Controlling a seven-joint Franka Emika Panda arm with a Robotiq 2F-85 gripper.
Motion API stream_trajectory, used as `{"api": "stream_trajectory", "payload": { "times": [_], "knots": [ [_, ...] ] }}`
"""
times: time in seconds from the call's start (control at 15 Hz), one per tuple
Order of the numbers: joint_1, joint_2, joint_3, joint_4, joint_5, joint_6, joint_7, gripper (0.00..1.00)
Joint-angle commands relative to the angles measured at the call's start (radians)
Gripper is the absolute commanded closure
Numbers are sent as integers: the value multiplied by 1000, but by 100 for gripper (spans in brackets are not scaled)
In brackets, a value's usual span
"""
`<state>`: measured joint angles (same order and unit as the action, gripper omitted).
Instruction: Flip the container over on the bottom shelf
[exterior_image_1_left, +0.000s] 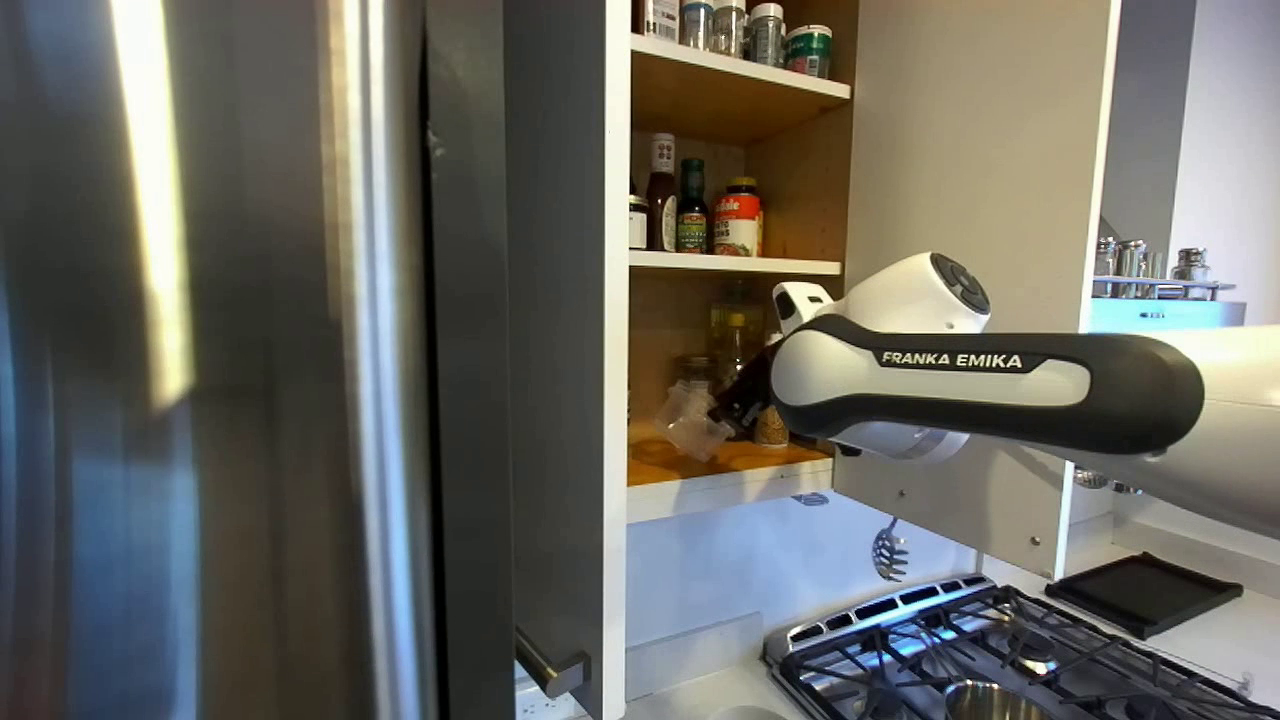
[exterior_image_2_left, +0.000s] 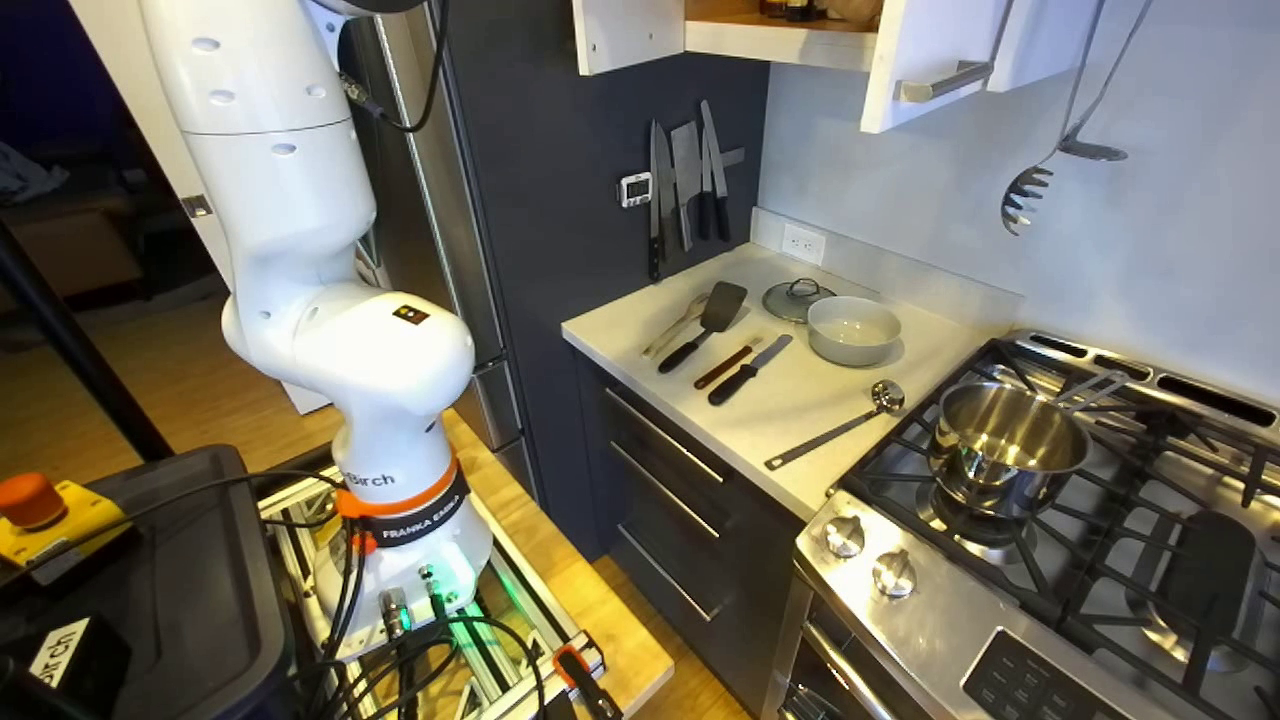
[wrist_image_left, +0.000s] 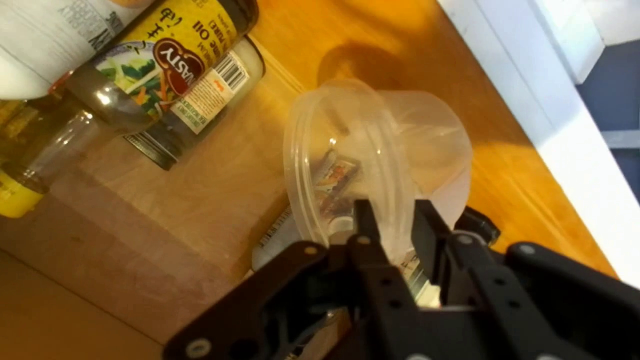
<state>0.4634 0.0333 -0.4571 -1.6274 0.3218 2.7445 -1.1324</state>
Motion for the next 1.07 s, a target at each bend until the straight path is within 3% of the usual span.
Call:
{"api": "stream_trajectory", "payload": {
  "times": [0.0, 0.53, 0.6, 0.67, 0.73, 0.8, 0.87, 1.0],
  "knots": [
    [-3, -7, -9, -1, -135, -35, -70, 94],
    [-6, -5, -16, -7, -378, -38, -246, 94],
    [-183, -8, 164, -8, -424, -41, -256, 94],
    [-205, -8, 185, -8, -453, -45, -281, 92],
    [-245, -8, 226, -10, -479, -47, -307, 69],
    [-280, -9, 262, -11, -492, -42, -326, 51],
    [-309, -9, 291, -12, -494, -34, -343, 50],
    [-353, -10, 334, -8, -489, -28, -355, 35]
  ]
}}
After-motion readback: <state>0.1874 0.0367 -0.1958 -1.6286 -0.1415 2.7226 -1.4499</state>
